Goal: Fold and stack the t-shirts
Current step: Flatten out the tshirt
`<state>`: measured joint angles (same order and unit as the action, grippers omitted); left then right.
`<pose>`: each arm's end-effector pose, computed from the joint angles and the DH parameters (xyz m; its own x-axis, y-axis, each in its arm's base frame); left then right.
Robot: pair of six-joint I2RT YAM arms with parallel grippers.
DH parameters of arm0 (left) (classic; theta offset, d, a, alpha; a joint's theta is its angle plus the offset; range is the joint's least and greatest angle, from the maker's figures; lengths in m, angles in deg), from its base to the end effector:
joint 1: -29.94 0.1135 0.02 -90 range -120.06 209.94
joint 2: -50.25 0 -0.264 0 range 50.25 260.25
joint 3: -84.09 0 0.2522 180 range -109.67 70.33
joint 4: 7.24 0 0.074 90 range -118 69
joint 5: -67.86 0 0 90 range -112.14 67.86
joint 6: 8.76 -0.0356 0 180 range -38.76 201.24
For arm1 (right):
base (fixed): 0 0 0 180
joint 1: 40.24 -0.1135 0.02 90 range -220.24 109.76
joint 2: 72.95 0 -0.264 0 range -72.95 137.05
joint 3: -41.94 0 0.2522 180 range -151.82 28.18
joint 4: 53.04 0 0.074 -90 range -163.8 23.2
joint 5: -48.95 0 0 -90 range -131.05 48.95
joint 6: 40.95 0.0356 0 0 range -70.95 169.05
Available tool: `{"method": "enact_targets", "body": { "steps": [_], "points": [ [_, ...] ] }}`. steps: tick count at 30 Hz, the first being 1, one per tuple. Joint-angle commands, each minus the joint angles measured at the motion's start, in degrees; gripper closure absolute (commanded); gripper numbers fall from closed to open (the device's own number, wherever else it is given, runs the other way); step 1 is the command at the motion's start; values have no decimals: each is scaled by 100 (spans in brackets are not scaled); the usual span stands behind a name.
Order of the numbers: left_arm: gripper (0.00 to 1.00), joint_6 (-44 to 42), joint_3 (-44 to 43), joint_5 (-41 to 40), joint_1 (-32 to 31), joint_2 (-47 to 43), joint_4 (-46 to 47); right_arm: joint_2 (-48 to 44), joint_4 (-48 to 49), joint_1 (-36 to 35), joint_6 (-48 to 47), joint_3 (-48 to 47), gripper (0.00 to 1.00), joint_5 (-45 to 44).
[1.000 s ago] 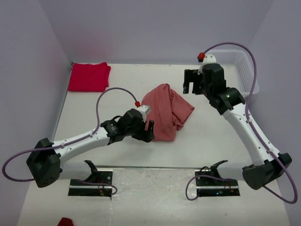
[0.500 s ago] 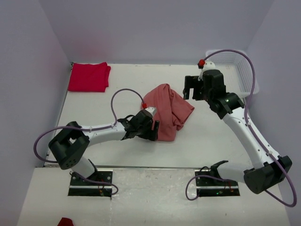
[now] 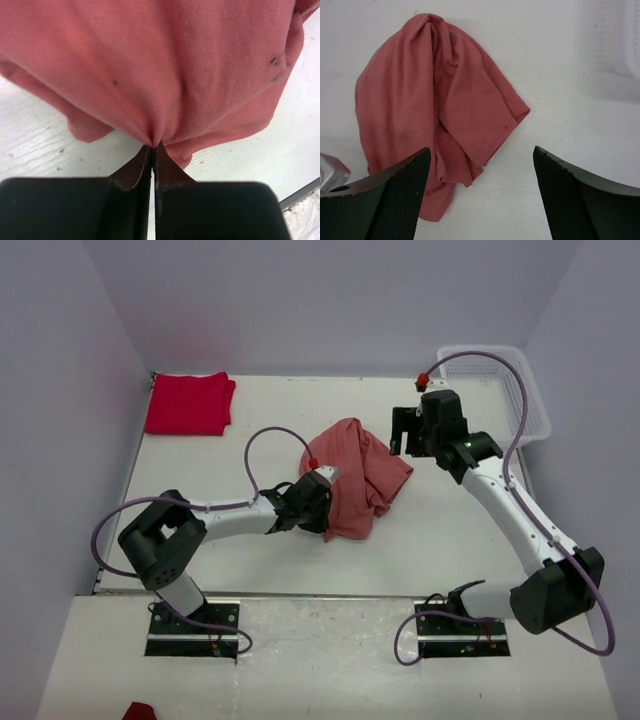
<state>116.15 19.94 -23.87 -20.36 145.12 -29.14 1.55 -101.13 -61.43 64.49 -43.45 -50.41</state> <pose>0.2089 -0.2499 0.1606 -0.8497 0.1279 -0.5116 0.3306 0.8850 -0.3278 0.2669 0.0973 0.3496 -0.6062 0.0467 -0.7940 -0.0773 0.9901 0.1173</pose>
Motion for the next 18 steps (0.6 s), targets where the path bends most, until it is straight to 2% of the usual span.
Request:
{"method": "enact_targets", "body": {
  "steps": [1, 3, 7, 10, 12, 13, 18],
  "points": [
    [100, -2, -225, -247, 3, -573, -196, 608, -371, 45, 301, -201, 16, 180],
    [100, -29, -243, -485, 3, -795, -494, 917, -549, 45, 380, -290, 16, 426],
    [100, -73, -401, -731, 12, -1251, -960, 1733, -751, 45, 591, -404, 27, 760],
    [100, -81, -471, -775, 12, -1418, -1075, 1744, -349, 27, 732, -150, 35, 1190],
    [100, -73, -472, -793, 12, -1445, -1084, 1682, -180, -8, 793, 61, 37, 1428],
    [100, -81, -489, -776, 12, -1436, -1102, 1673, -101, -34, 811, 97, 41, 1472],
    [100, -117, -507, -740, 12, -1278, -1032, 1647, -21, -342, 759, 290, 44, 1534]
  ]
}}
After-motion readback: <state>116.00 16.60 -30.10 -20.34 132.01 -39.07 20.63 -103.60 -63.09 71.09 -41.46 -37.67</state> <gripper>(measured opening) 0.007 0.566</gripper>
